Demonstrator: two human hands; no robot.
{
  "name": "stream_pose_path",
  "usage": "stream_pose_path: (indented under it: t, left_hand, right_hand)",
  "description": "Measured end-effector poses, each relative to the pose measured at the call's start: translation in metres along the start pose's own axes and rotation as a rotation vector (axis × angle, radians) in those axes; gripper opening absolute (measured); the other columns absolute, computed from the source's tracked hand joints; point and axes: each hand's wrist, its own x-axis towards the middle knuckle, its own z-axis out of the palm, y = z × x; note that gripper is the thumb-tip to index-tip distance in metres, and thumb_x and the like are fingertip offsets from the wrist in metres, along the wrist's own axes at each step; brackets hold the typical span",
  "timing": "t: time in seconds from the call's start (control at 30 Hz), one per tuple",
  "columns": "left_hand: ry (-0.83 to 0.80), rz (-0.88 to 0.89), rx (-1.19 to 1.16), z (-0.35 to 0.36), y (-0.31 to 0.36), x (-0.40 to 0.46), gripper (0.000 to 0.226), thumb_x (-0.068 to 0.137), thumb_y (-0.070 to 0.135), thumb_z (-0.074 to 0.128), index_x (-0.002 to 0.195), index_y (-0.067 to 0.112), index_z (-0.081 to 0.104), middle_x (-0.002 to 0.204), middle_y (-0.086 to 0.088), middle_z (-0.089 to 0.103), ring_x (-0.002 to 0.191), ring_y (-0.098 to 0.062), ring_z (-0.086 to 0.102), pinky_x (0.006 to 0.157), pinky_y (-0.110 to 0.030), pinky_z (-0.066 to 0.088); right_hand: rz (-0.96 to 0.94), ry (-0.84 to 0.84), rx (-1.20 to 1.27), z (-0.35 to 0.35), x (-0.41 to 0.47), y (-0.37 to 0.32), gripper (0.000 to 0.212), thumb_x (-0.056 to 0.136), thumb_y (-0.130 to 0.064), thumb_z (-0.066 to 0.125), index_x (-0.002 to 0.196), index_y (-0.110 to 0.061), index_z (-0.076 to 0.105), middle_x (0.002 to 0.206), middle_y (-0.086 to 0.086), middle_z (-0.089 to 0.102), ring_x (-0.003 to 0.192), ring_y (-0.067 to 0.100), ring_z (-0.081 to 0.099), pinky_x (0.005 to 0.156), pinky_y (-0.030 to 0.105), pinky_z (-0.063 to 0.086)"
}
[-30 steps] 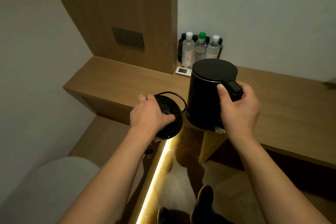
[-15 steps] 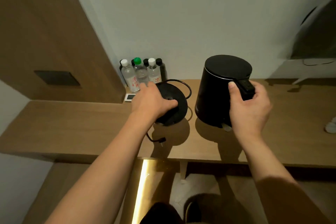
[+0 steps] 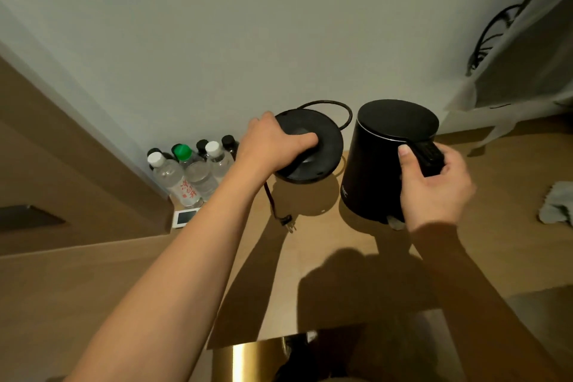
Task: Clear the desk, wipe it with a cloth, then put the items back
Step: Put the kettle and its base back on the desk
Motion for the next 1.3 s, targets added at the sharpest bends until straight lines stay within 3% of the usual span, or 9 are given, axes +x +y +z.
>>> stream_pose_path:
  t: [0.1,0.23,0.47,0.63,0.73,0.87,0.97,1.17,1.3]
  left_hand:
    - [-0.051,-0.001,-0.248,0.01,-0.004,0.031,0.064,0.061,0.065,0.072,0.108,0.024,0.057,0.101,0.006,0.064,0.088,-0.015,0.065,0.072,-0.037,0.06]
    - [-0.151,-0.097,-0.354,0.044,-0.037,0.073,0.068,0.065,0.064,0.073,0.116,0.022,0.055,0.11,0.0,0.066,0.097,-0.023,0.067,0.082,-0.043,0.061]
    - [-0.225,-0.095,0.242,0.117,-0.107,0.119,0.094,0.071,0.06,0.075,0.144,0.016,0.035,0.136,-0.014,0.043,0.122,-0.04,0.051,0.099,-0.049,0.05]
    - [-0.374,0.023,0.356,0.148,-0.145,0.139,0.098,0.079,0.046,0.075,0.156,0.021,0.02,0.147,-0.012,0.035,0.135,-0.037,0.035,0.107,-0.048,0.041]
    - [-0.338,0.11,0.394,0.154,-0.154,0.148,0.081,0.087,0.046,0.064,0.154,0.018,0.029,0.15,-0.01,0.036,0.133,-0.036,0.036,0.108,-0.045,0.036]
    - [-0.128,0.313,0.557,0.162,-0.157,0.143,0.064,0.092,0.049,0.063,0.143,0.014,0.046,0.144,-0.009,0.041,0.128,-0.031,0.04,0.104,-0.042,0.04]
    - [-0.085,0.231,0.418,0.171,-0.163,0.125,0.053,0.094,0.044,0.063,0.133,0.01,0.055,0.134,-0.01,0.051,0.122,-0.028,0.047,0.101,-0.037,0.042]
    - [-0.243,0.171,0.276,0.156,-0.164,0.117,0.062,0.096,0.032,0.064,0.148,0.007,0.042,0.151,-0.012,0.039,0.138,-0.031,0.038,0.112,-0.038,0.035]
    - [-0.217,0.022,0.143,0.128,-0.165,0.088,0.048,0.093,0.022,0.06,0.139,0.011,0.05,0.142,-0.009,0.046,0.127,-0.03,0.05,0.107,-0.041,0.045]
  right_hand:
    - [0.01,0.043,-0.052,0.016,0.014,0.001,0.043,0.089,-0.047,0.068,0.124,-0.024,0.06,0.102,-0.014,0.057,0.096,0.009,0.056,0.063,0.003,0.032]
    - [-0.121,0.115,-0.14,0.031,0.022,0.005,0.041,0.092,-0.041,0.066,0.122,-0.012,0.063,0.101,-0.01,0.058,0.093,0.01,0.056,0.074,0.012,0.038]
    - [-0.081,0.057,-0.171,0.058,0.032,0.02,0.04,0.091,-0.044,0.067,0.116,-0.013,0.062,0.088,-0.02,0.055,0.084,0.0,0.054,0.064,-0.007,0.034]
    - [-0.077,0.027,-0.2,0.072,0.028,0.031,0.04,0.091,-0.042,0.068,0.117,-0.012,0.063,0.092,-0.013,0.058,0.079,-0.005,0.054,0.066,-0.006,0.035]
    - [-0.084,0.007,-0.205,0.078,0.026,0.036,0.039,0.091,-0.042,0.069,0.116,-0.013,0.064,0.092,-0.012,0.06,0.082,-0.005,0.054,0.066,-0.006,0.036]
    - [-0.087,-0.016,-0.19,0.083,0.025,0.042,0.038,0.09,-0.042,0.069,0.114,-0.013,0.064,0.09,-0.01,0.061,0.084,-0.003,0.056,0.065,-0.004,0.038]
    - [-0.099,-0.03,-0.167,0.084,0.025,0.042,0.036,0.09,-0.04,0.07,0.114,-0.013,0.064,0.087,-0.015,0.06,0.081,-0.008,0.056,0.067,-0.003,0.038]
    - [-0.136,-0.076,-0.124,0.09,0.025,0.035,0.035,0.09,-0.037,0.07,0.115,-0.013,0.063,0.09,-0.022,0.057,0.084,-0.023,0.053,0.07,-0.003,0.039]
    - [-0.152,-0.132,-0.06,0.099,0.024,0.03,0.035,0.091,-0.042,0.068,0.116,-0.02,0.061,0.094,-0.034,0.055,0.089,-0.023,0.055,0.072,-0.002,0.041]
